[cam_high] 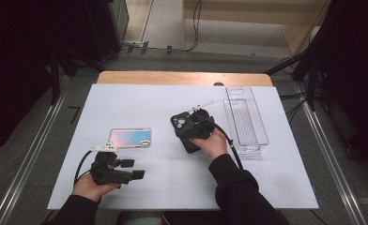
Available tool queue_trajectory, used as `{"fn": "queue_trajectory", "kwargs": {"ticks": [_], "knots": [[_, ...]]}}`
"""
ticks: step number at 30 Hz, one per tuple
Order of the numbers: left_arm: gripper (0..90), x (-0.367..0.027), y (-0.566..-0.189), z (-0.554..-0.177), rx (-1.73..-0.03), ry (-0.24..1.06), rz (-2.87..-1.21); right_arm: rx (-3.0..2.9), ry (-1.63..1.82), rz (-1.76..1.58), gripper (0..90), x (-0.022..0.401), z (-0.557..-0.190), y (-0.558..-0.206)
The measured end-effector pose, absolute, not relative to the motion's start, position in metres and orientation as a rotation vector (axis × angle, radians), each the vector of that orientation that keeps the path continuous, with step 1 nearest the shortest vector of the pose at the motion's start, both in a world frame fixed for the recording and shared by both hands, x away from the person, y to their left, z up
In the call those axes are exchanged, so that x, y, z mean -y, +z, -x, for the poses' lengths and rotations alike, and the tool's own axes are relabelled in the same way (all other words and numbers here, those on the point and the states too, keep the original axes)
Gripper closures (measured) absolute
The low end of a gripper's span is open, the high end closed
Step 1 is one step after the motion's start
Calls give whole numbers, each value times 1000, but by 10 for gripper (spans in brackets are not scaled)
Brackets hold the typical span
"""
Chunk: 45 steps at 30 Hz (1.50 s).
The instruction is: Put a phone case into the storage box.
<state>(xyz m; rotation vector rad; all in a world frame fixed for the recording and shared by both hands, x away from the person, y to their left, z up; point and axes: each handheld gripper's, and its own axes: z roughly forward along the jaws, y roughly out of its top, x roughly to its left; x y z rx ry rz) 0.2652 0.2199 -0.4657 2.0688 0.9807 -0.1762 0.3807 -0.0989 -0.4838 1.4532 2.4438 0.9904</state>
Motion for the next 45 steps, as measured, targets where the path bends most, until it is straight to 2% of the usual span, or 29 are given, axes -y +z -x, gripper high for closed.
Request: {"fn": "queue_trajectory", "kwargs": {"ticks": [22,27,35,45], "knots": [[242,-220,-466,-265,-980,-174,-2070,-2490,733,-1364,0,86,-379,-505],[242,-219,-466,-265,-981,-175,-2071,-2453,723,-1348,63,86,-375,-505],[243,-219,-465,-265,-983,-175,-2068,-2435,754,-1347,113,91,-374,-505],[243,-219,-466,-265,-984,-176,-2071,-2447,784,-1359,134,95,-375,-504]]}}
